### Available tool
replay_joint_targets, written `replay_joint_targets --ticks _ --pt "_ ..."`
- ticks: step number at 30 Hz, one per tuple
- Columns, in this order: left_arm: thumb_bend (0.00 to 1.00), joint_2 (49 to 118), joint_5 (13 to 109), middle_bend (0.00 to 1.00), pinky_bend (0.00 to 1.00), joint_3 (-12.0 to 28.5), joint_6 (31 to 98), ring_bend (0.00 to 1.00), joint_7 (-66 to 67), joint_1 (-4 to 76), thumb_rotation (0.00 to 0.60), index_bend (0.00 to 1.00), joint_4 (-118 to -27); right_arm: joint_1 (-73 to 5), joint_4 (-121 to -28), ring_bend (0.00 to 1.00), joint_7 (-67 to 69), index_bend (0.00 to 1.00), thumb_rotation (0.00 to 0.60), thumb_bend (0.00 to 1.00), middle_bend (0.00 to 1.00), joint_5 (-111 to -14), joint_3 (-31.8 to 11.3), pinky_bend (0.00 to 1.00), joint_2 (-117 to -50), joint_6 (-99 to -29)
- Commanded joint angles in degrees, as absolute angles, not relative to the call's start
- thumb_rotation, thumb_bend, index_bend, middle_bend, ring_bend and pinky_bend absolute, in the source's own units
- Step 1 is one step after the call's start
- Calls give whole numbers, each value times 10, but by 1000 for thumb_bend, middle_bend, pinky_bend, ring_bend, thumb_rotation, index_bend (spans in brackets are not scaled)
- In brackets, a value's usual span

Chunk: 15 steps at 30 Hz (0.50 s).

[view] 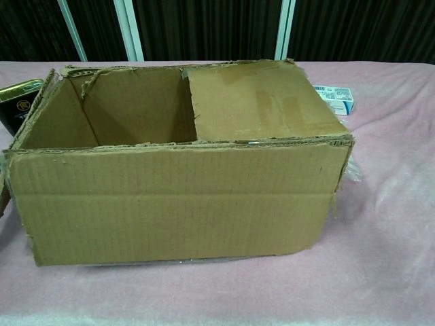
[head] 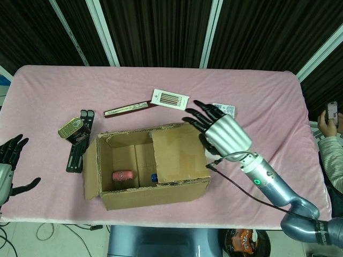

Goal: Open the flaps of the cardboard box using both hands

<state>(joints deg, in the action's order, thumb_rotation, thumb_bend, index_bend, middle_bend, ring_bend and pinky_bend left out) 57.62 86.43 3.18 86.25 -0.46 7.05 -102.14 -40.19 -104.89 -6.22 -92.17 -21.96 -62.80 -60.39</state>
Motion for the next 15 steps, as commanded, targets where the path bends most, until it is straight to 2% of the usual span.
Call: replay_joint_targets --ticks 1,6,10,15 --pt "123 576 862 0 93 33 861 23 -7 71 600 0 -1020 -455 -1055 94 -82 232 600 685 206 -925 -219 230 -646 -547" --pt "122 576 859 0 93 35 860 23 -12 71 600 0 -1017 -507 -1043 102 -94 262 600 693 225 -910 -212 230 -675 -491" --pt "122 575 860 0 93 37 861 23 -16 71 600 0 -1015 -544 -1026 116 -111 289 600 736 247 -885 -208 230 -705 -455" --pt "123 574 866 0 94 38 862 23 -16 72 600 0 -1009 -572 -1014 116 -135 291 600 749 258 -862 -202 230 -727 -432"
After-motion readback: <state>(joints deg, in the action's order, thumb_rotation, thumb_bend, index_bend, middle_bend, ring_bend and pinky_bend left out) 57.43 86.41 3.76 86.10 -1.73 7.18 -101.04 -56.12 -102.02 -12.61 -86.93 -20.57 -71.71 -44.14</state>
